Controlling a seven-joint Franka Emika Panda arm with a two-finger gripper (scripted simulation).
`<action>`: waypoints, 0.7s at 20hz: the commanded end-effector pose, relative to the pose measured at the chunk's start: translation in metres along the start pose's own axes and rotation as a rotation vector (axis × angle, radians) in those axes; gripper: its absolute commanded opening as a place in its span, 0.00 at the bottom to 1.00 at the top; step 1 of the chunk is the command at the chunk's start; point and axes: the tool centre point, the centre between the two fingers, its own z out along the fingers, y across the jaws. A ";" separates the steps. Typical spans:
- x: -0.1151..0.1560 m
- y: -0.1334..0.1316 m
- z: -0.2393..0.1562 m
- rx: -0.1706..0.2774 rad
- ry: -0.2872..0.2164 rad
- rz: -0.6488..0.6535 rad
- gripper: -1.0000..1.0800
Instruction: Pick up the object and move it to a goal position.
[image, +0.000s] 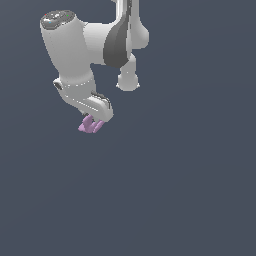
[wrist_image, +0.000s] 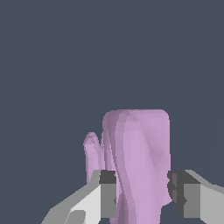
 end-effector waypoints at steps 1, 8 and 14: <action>0.006 0.013 -0.022 -0.001 -0.001 -0.001 0.00; 0.021 0.037 -0.063 -0.001 -0.002 -0.002 0.00; 0.026 0.045 -0.077 -0.002 -0.002 -0.003 0.00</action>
